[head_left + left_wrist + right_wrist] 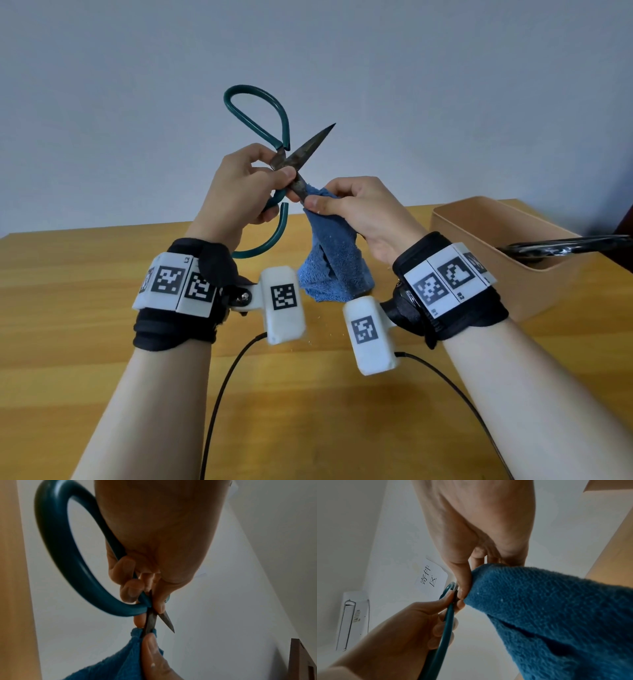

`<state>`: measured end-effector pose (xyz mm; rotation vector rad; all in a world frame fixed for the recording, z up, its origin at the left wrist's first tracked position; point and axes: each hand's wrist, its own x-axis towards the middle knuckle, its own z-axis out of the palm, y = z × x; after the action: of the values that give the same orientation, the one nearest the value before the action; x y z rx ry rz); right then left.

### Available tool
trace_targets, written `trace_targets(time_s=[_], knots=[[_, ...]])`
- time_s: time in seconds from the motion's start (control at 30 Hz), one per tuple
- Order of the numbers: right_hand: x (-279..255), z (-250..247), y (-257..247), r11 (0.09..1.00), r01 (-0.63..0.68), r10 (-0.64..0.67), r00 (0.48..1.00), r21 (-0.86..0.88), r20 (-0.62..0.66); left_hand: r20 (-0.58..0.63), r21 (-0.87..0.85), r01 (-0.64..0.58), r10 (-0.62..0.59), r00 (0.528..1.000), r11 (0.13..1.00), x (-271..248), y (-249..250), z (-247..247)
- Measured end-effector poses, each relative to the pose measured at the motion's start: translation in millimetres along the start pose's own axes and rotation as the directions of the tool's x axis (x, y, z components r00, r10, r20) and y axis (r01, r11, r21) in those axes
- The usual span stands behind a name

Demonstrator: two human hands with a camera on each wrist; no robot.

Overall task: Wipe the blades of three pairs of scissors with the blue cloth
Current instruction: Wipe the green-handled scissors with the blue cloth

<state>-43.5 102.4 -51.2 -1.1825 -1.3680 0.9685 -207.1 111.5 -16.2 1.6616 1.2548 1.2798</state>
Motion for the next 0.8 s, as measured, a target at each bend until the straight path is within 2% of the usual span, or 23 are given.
trace_targets(time_s=[0.1, 0.27, 0.37, 0.47, 0.6, 0.7, 0.8], knots=[[1.0, -2.4, 2.6, 0.999, -0.010, 0.009, 1.000, -0.046, -0.004, -0.025, -0.002, 0.001, -0.001, 1.000, 1.000, 0.7, -2.3, -4.3], [1.8, -11.8, 7.5, 0.977, -0.023, 0.016, 0.999, -0.214, -0.032, -0.148, -0.015, 0.001, -0.003, 0.989, 1.000, 4.5, -7.8, -27.5], [5.5, -17.3, 7.8, 0.990, 0.004, -0.023, 0.991, -0.139, -0.135, -0.159, 0.024, -0.002, 0.006, 0.987, 1.000, 5.3, -11.4, -39.2], [4.0, -14.3, 2.4, 0.996, 0.088, -0.083, 0.975, 0.018, -0.204, -0.071, 0.073, 0.010, -0.004, 0.997, 0.997, 4.4, -10.3, -36.6], [0.9, 0.6, 2.8, 0.984, 0.164, -0.145, 0.962, 0.063, -0.233, 0.100, 0.123, 0.013, -0.026, 0.995, 0.992, 0.0, -2.1, -17.3], [-2.1, 10.2, 7.6, 0.986, 0.145, -0.133, 0.982, 0.078, -0.135, 0.139, 0.112, 0.003, -0.019, 0.990, 0.994, -2.0, 2.1, -6.6], [-4.7, 9.9, 7.4, 0.991, 0.068, -0.063, 0.997, 0.119, -0.039, 0.110, 0.103, -0.004, -0.008, 0.994, 0.995, -1.1, 2.0, -6.1]])
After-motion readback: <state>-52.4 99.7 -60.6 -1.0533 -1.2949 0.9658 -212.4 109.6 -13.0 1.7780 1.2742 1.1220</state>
